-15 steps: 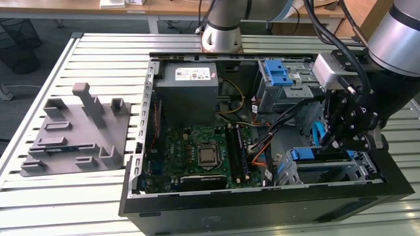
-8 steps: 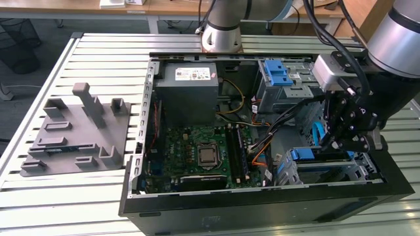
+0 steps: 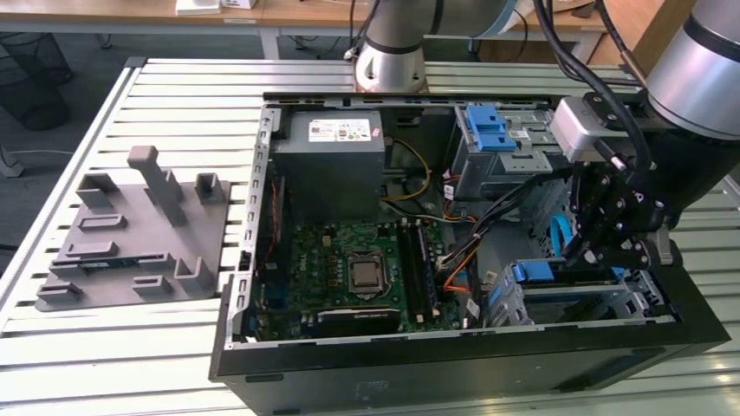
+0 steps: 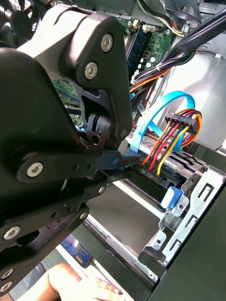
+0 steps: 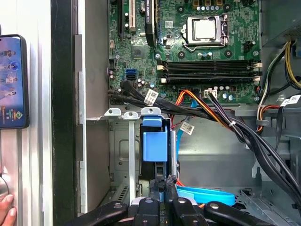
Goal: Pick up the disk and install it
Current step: 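Insert the second disk wire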
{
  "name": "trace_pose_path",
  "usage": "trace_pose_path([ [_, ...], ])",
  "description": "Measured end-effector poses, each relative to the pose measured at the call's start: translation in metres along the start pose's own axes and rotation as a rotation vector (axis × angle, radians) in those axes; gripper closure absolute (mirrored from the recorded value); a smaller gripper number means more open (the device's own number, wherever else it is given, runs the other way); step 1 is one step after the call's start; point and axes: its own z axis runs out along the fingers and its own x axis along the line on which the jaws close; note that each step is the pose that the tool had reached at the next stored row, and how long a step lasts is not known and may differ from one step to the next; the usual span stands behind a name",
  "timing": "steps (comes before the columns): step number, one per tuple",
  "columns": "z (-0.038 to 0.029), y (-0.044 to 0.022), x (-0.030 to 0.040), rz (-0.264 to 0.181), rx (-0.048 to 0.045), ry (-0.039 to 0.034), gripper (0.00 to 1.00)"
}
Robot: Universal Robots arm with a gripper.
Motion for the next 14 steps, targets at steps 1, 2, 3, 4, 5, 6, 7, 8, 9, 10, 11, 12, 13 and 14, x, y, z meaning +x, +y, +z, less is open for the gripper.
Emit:
trace_pose_path([
  [1,0.0001,0.0000,0.0000,0.000,0.0000,0.0000,0.82],
  [2,0.0001,0.0000,0.0000,0.000,0.0000,0.0000,0.81],
  [3,0.0002,0.0000,0.0000,0.000,0.0000,-0.0001,0.81],
  [4,0.0003,0.0000,0.0000,0.000,0.0000,-0.0001,0.75],
  [5,0.0003,0.0000,0.0000,0.000,0.0000,0.0000,0.75],
  [6,0.0004,0.0000,0.0000,0.000,0.0000,0.0000,0.75],
  [7,0.0005,0.0000,0.0000,0.000,0.0000,0.0000,0.75],
  [8,0.0005,0.0000,0.0000,0.000,0.0000,-0.0001,0.75],
  [9,0.0005,0.0000,0.0000,0.000,0.0000,-0.0001,0.75],
  [10,0.0005,0.0000,0.0000,0.000,0.0000,-0.0006,0.75],
  [11,0.0003,0.0000,0.0000,0.000,-0.0001,-0.0013,0.75],
  [12,-0.0001,0.0000,0.0001,0.000,-0.0003,-0.0030,0.75],
  [13,-0.0007,0.0000,0.0001,0.000,-0.0005,-0.0041,0.75],
  [14,-0.0015,0.0000,0.0001,0.000,-0.0007,-0.0045,0.75],
])
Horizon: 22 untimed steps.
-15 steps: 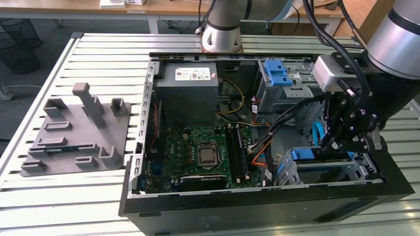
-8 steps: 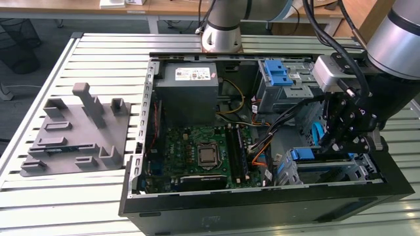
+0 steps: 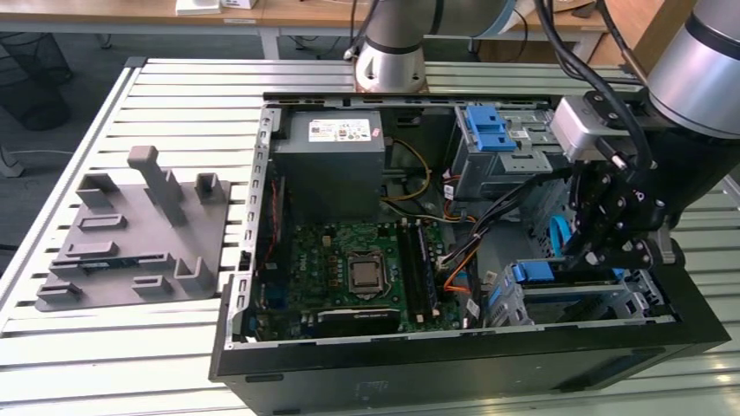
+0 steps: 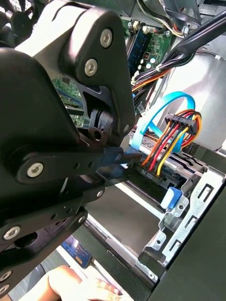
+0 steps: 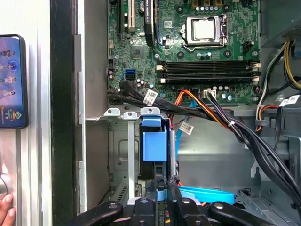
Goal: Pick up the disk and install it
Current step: 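Insert the second disk wire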
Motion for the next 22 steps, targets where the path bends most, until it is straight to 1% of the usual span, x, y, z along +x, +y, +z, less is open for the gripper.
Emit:
trace_pose_path([
  [7,-0.0058,0.0001,0.0003,0.000,-0.0005,-0.0004,0.75],
  [14,-0.0078,0.0001,0.0004,0.000,-0.0007,-0.0006,0.75],
  [15,-0.0079,0.0001,0.0005,0.000,-0.0007,-0.0005,0.76],
  [16,-0.0080,0.0001,0.0006,0.000,-0.0007,-0.0003,0.83],
  [18,-0.0079,0.0001,0.0006,0.000,-0.0007,-0.0003,0.83],
  [19,-0.0078,0.0001,0.0007,0.000,-0.0007,-0.0005,0.89],
  [22,-0.0071,0.0001,0.0007,0.000,-0.0007,-0.0004,0.89],
])
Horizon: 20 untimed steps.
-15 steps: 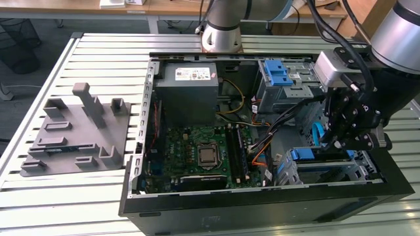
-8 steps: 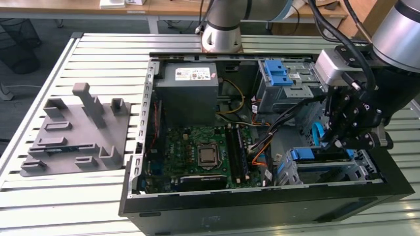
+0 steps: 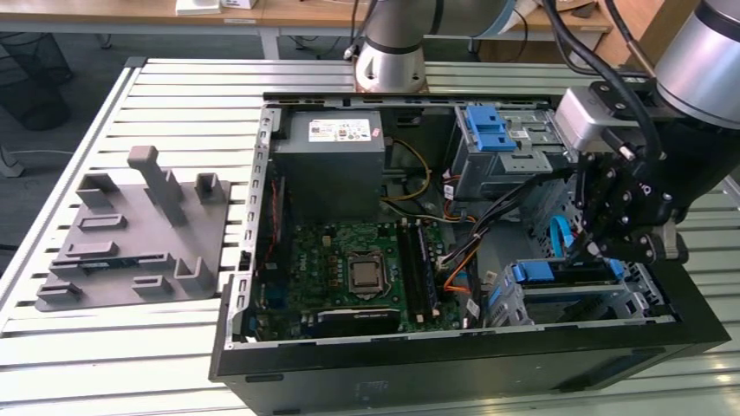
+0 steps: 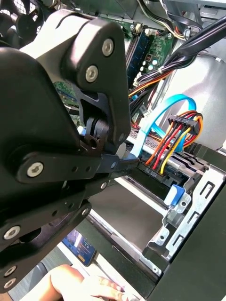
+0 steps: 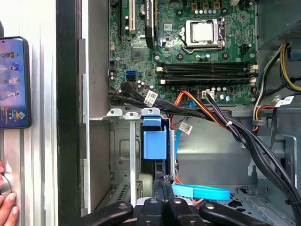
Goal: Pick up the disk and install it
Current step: 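Insert the second disk wire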
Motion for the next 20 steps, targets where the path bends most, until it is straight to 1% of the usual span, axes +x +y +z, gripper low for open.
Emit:
trace_pose_path([
  [13,0.0082,-0.0015,-0.0005,0.000,0.0000,0.0006,0.89],
  [18,0.0083,-0.0016,-0.0005,0.000,0.0000,-0.0003,0.89],
  [20,0.0064,-0.0016,-0.0004,0.000,0.0000,-0.0002,0.89],
])
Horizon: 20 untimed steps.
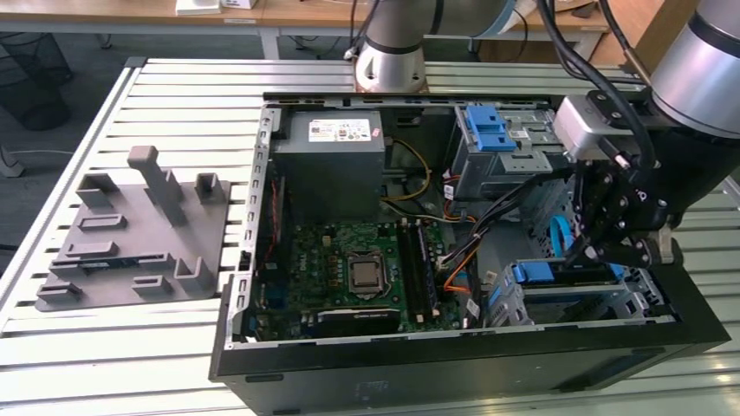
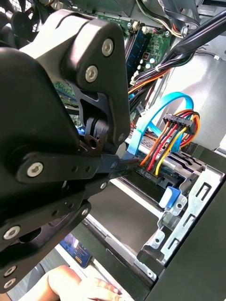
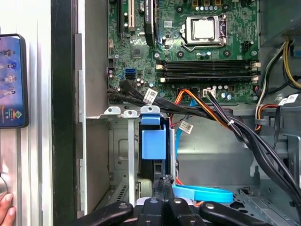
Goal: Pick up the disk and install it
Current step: 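Insert the second disk wire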
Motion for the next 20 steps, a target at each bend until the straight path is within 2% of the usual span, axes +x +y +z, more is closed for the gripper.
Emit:
trace_pose_path([
  [20,-0.0073,0.0001,0.0004,0.000,0.0000,0.0001,0.89],
])
